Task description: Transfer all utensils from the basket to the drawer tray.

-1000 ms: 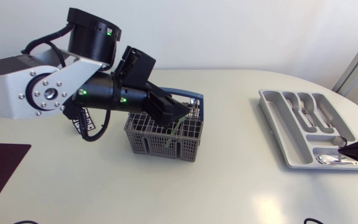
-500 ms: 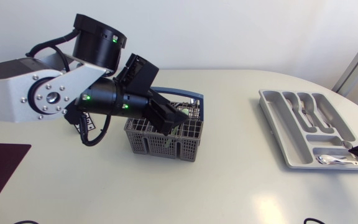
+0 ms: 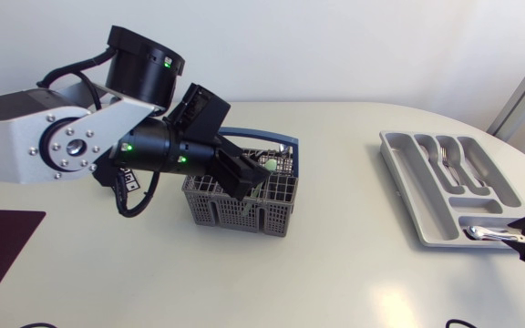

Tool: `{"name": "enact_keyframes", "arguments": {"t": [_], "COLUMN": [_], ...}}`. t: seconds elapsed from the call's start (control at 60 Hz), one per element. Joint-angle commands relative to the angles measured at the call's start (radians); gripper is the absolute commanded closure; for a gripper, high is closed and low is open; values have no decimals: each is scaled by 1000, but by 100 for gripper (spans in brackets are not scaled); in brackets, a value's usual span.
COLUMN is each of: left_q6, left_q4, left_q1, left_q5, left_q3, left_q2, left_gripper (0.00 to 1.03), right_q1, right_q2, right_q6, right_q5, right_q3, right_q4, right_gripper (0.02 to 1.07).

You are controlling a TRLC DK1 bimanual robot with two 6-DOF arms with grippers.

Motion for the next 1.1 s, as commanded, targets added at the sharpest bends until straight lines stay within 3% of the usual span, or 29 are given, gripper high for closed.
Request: {"name": "enact_keyframes", "arguments": {"t": [0.0, 0.1, 0.317, 0.55, 0.767, 1.083], "left_q6": [17, 14, 21, 41, 34, -3], "left_q4": [2, 11, 61, 98, 213, 407], "left_q1": [-4, -7, -23, -18, -20, 11], "left_q5": [-8, -12, -41, -60, -83, -101], "left_q3": [-32, -40, -57, -58, -83, -98], "left_q2": [-18, -15, 36, 67, 142, 235], "left_gripper": [13, 13, 13, 13, 13, 16], "right_q1": [-4, 5, 120, 367, 636, 797], "right_q2": [-84, -157, -262, -404, -423, -406], "right_q6": [35, 89, 213, 501, 793, 948], "right_q5": [-32, -85, -126, -129, -114, -92], "right_q3": [22, 43, 54, 14, 15, 11], "right_q4": [-88, -200, -425, -439, -401, -344], "right_gripper": [53, 46, 46, 46, 46, 46]}}
